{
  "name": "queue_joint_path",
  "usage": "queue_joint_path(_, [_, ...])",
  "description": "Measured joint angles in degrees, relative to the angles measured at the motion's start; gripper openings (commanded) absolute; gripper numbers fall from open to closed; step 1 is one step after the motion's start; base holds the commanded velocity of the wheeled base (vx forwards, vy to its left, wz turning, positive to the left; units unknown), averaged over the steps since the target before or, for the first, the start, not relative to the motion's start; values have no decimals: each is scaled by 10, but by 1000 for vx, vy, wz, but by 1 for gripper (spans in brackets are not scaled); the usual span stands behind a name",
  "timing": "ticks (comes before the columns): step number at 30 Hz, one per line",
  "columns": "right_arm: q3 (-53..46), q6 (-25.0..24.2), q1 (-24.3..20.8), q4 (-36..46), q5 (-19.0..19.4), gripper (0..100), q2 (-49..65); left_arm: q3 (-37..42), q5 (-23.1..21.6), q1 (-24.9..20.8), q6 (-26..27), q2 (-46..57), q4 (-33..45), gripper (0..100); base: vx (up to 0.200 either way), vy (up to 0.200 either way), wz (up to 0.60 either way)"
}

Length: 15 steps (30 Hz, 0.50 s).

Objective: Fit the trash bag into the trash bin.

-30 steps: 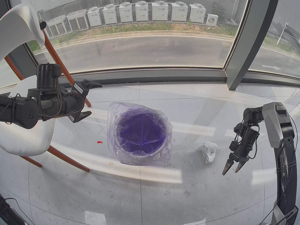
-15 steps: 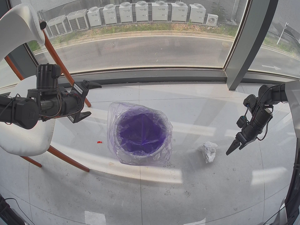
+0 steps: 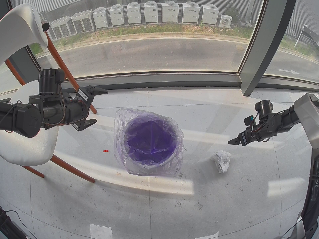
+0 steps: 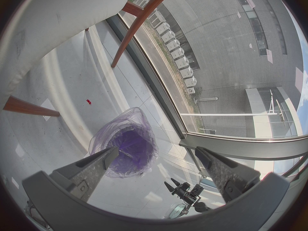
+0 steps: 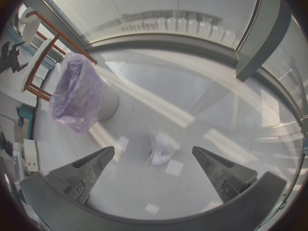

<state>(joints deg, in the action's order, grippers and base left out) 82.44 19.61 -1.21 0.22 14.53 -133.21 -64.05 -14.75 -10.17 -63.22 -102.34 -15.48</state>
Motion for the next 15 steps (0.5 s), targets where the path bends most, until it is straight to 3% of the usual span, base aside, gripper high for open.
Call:
queue_joint_path(7, [-36,-11,-1,-213,-7,100,-67,2,0,0,1,0,0,100,0,0,0])
queue_joint_path(15, [-11,-21,-3,-228,-10,100,-150,3,0,0,1,0,0,100,0,0,0])
